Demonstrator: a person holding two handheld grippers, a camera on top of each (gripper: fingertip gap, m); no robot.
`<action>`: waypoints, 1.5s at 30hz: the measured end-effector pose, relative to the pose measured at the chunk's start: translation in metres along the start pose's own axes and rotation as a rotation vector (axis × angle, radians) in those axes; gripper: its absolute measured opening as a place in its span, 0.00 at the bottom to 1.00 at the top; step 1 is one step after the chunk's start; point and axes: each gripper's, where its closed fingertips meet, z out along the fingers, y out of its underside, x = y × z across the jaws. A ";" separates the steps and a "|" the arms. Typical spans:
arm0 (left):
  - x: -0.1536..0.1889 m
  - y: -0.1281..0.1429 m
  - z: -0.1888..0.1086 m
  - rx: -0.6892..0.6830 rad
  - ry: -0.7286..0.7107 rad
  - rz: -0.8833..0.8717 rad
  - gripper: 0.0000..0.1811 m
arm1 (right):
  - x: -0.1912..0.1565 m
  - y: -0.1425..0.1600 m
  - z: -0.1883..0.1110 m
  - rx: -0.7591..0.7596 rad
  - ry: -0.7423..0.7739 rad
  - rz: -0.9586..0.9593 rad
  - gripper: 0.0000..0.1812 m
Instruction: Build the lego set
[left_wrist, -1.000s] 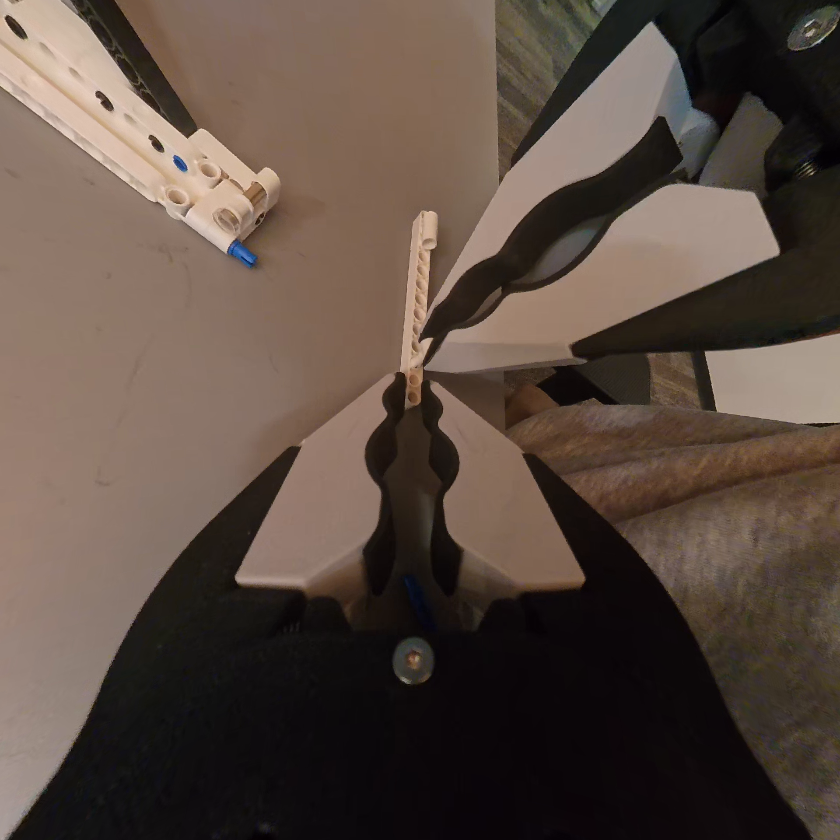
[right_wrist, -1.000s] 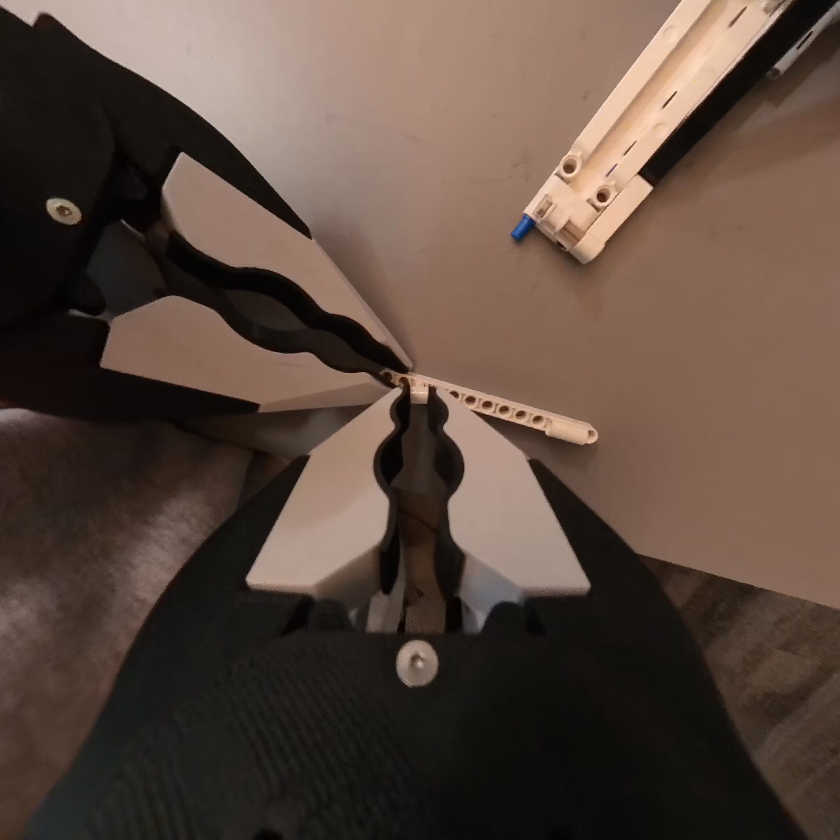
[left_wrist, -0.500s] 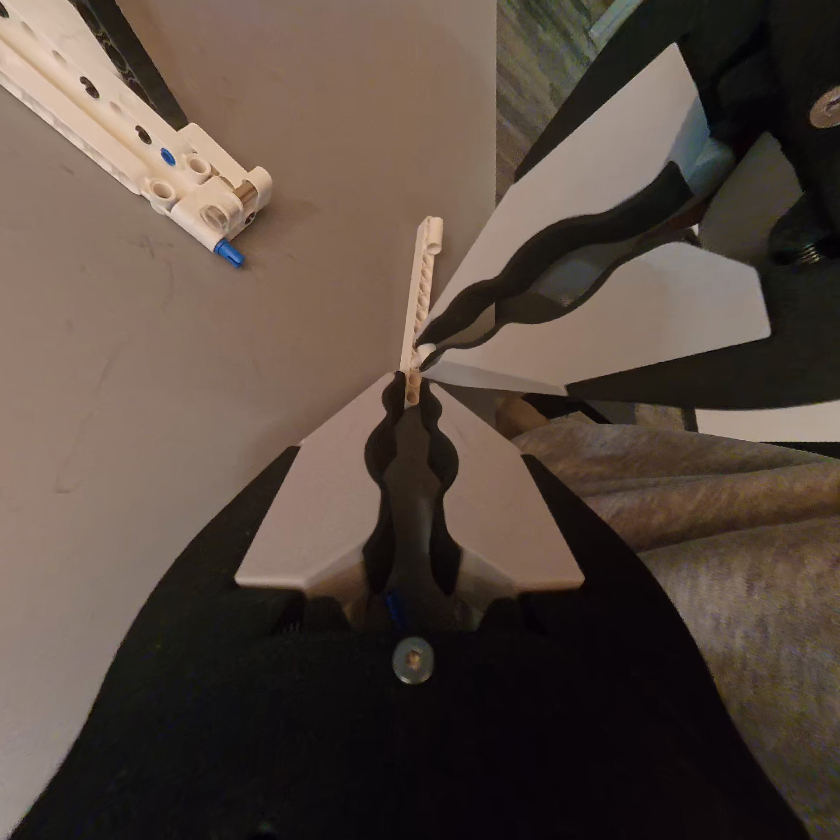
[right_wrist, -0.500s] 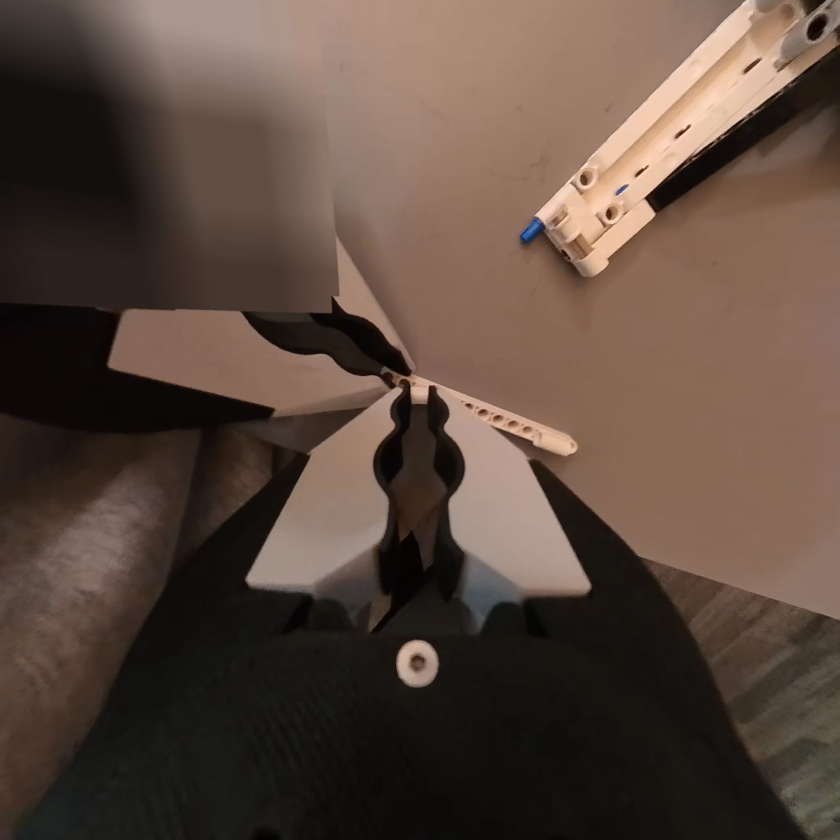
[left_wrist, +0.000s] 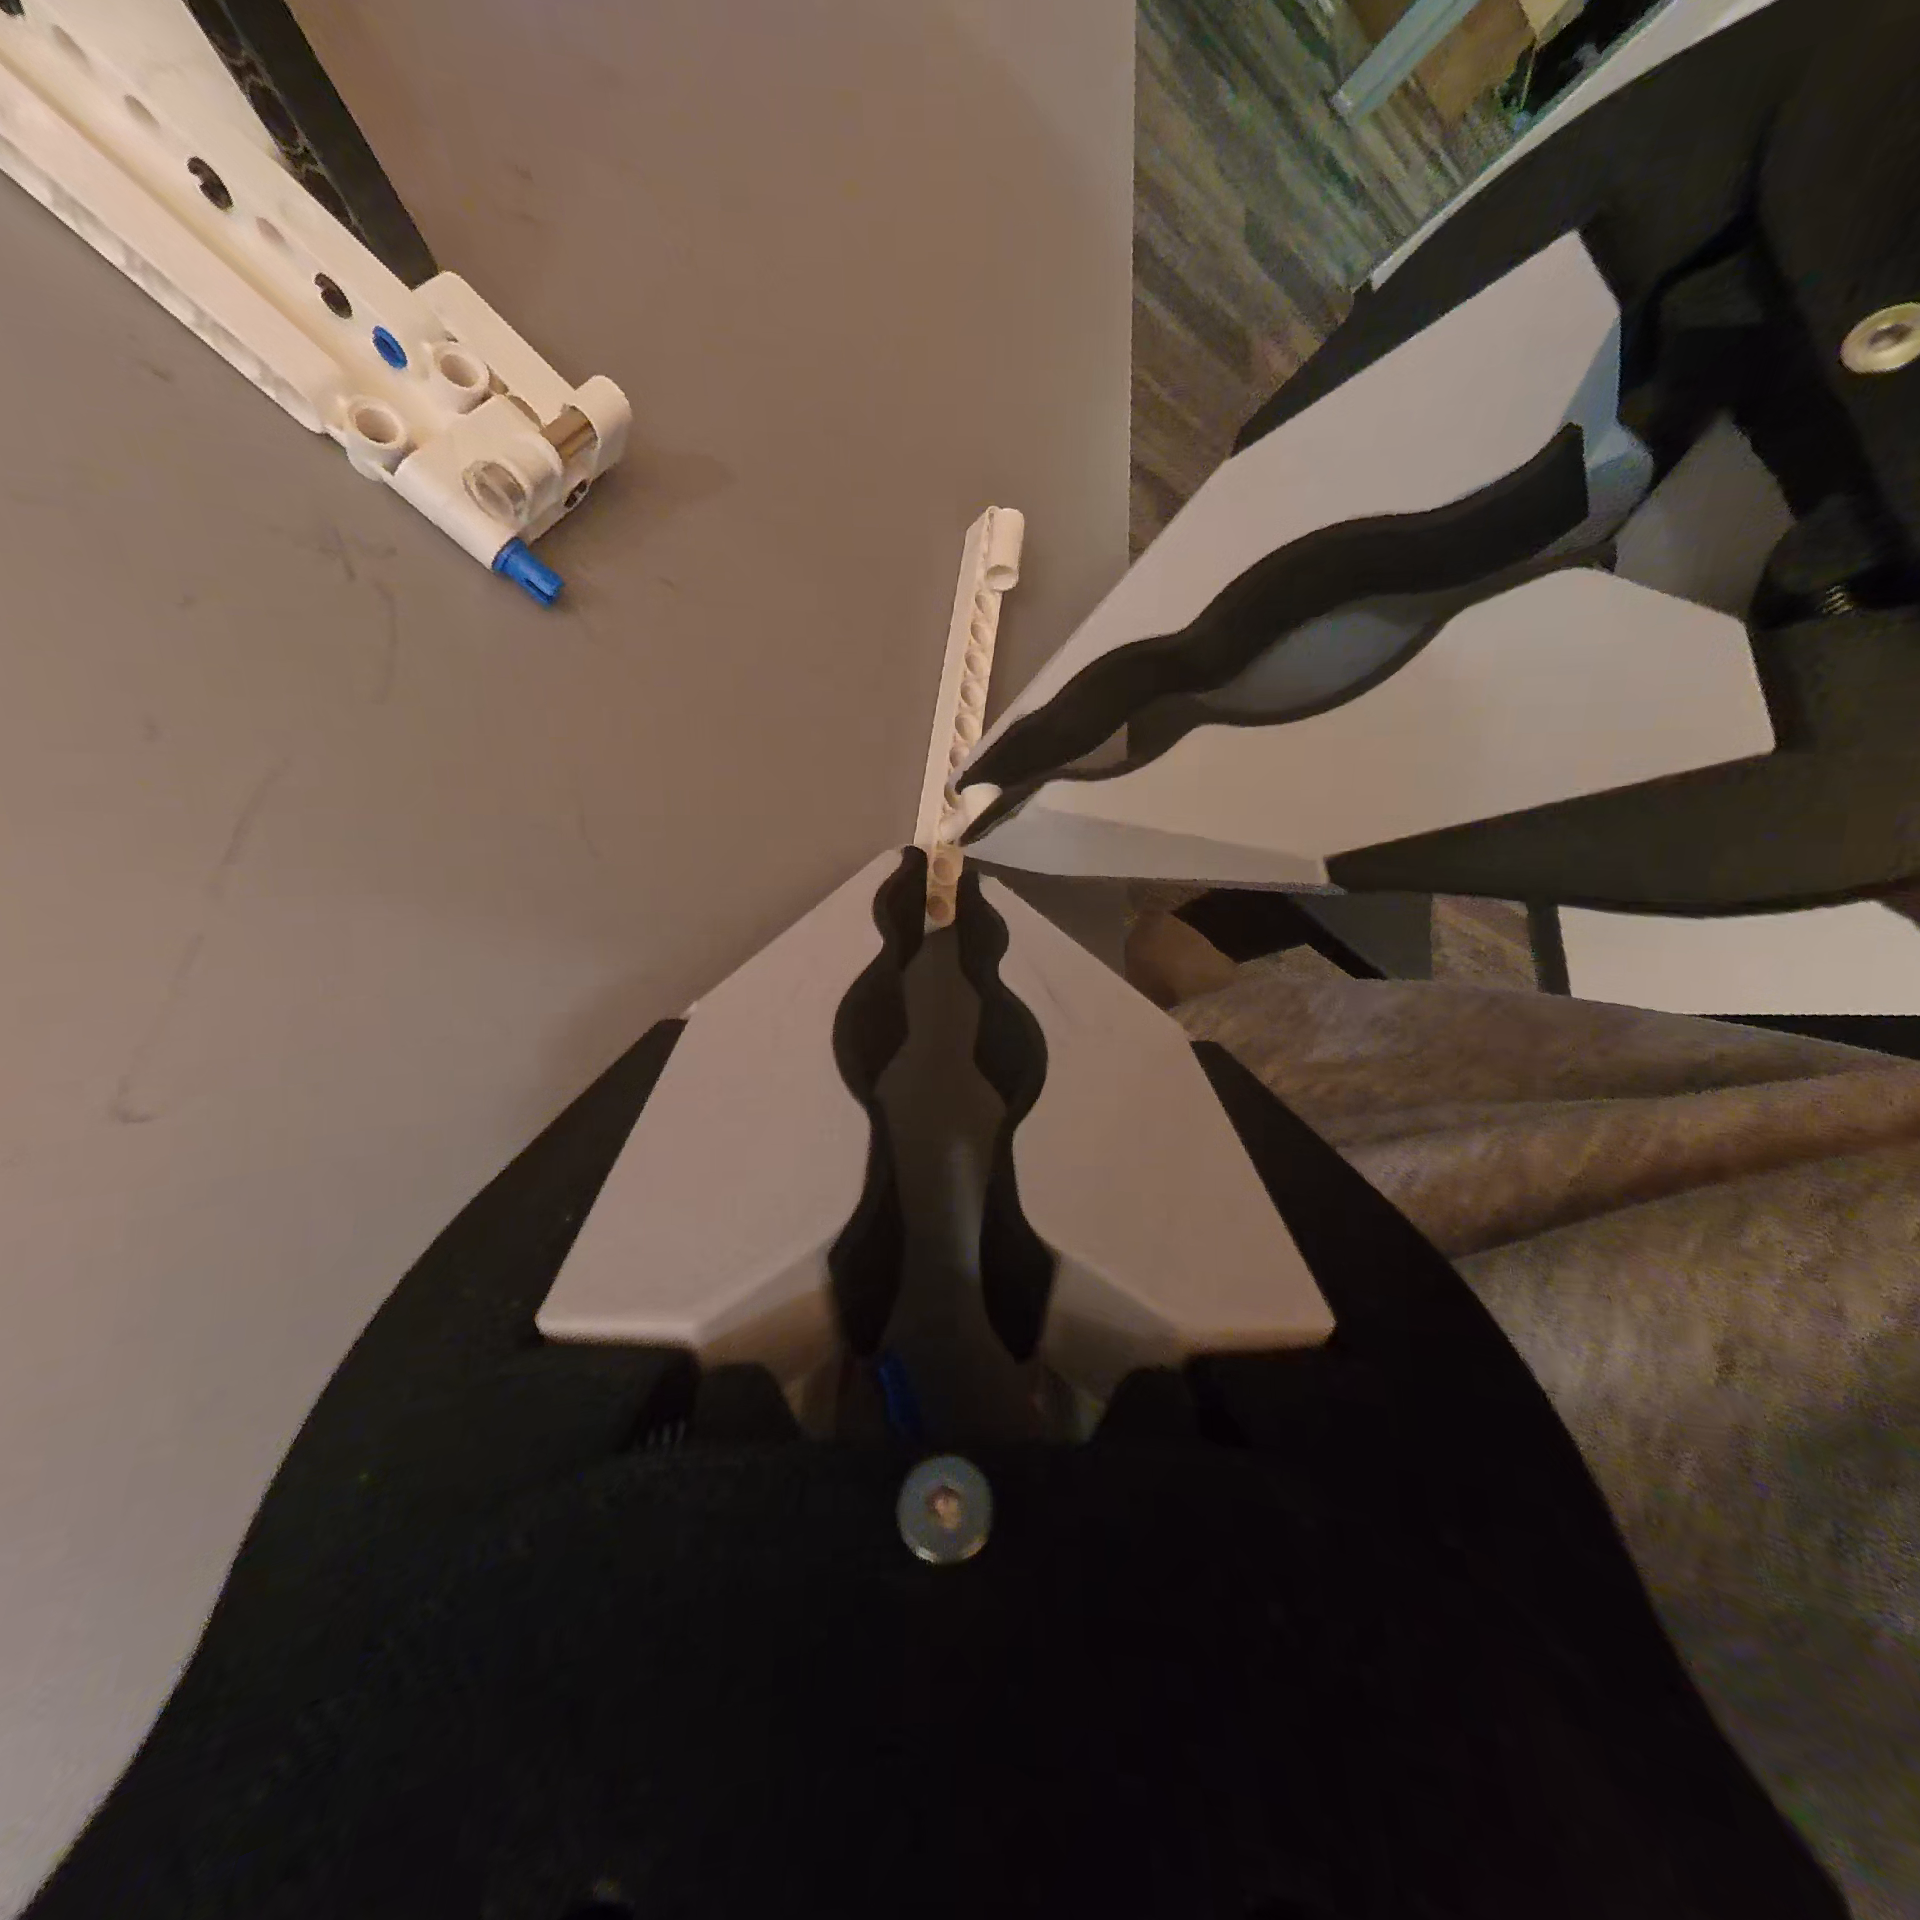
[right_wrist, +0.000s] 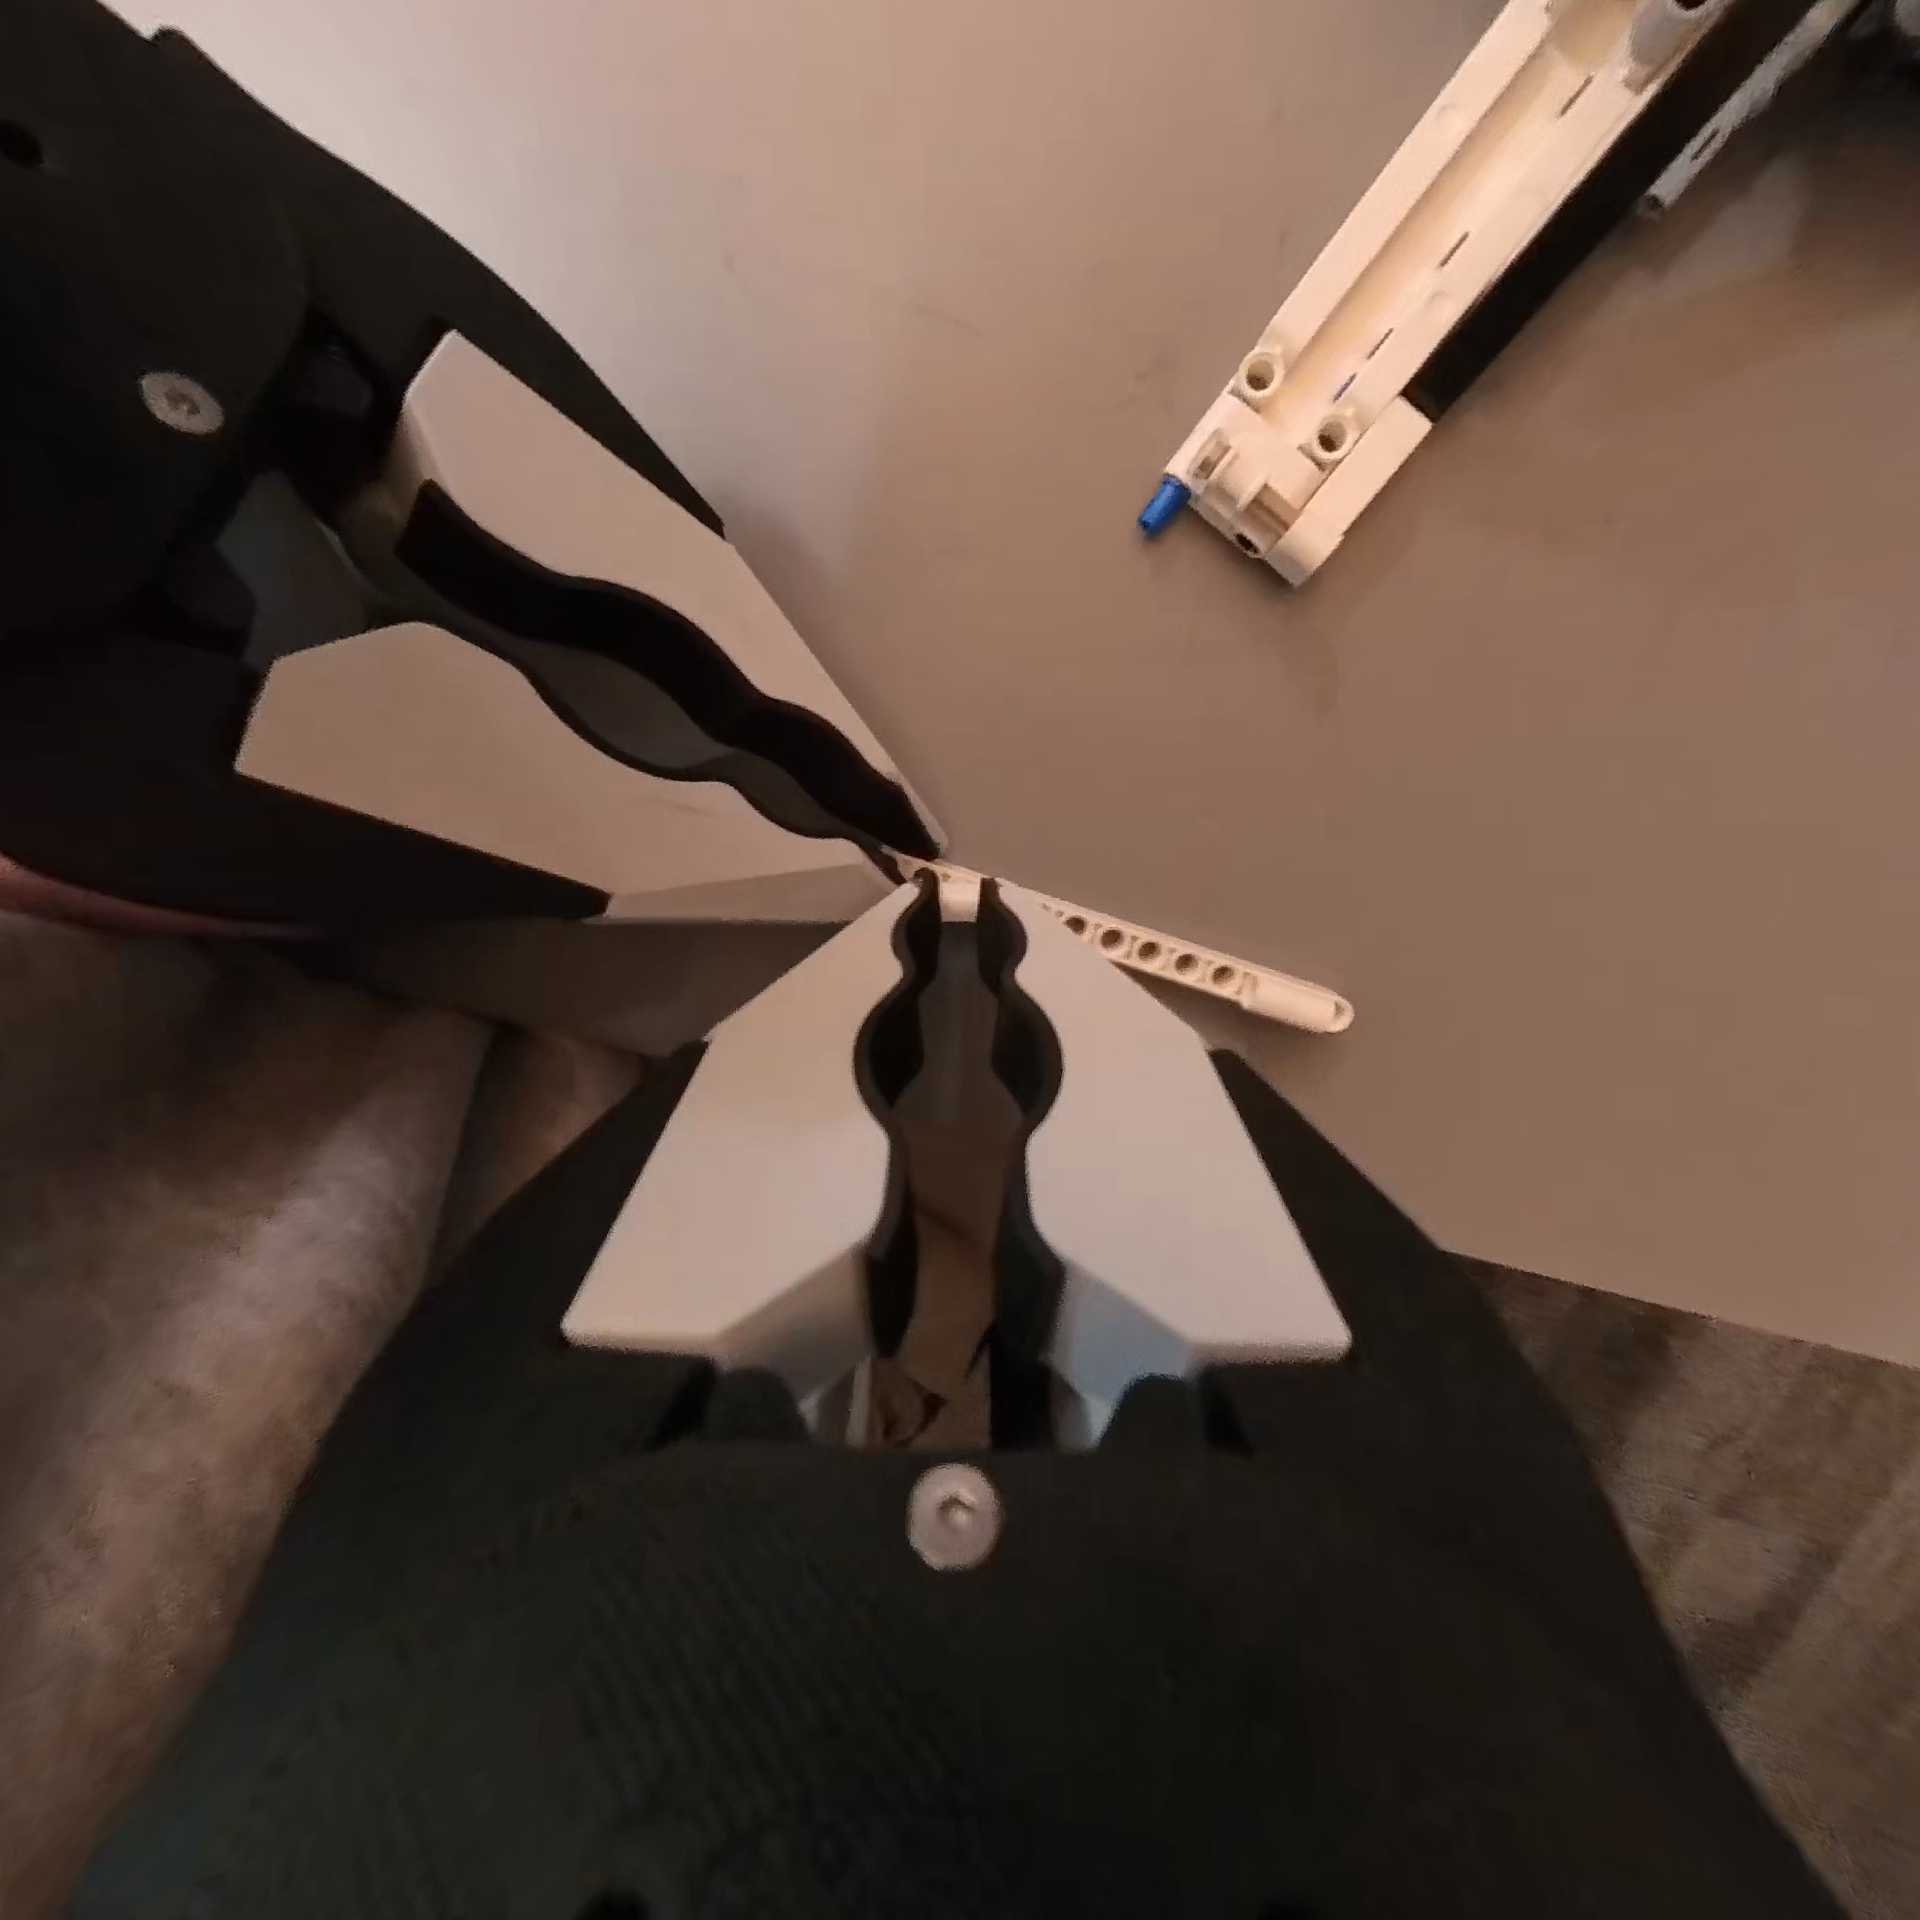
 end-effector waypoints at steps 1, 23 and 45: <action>0.000 0.000 0.000 0.000 -0.001 0.001 0.03 | 0.000 0.000 0.000 0.008 -0.005 0.033 0.04; 0.002 0.000 0.001 0.002 0.014 -0.014 0.03 | 0.001 0.014 0.003 0.055 0.042 0.014 0.04; 0.000 -0.002 0.001 0.016 0.007 -0.031 0.03 | 0.002 0.012 0.001 -0.458 -0.104 -0.242 0.03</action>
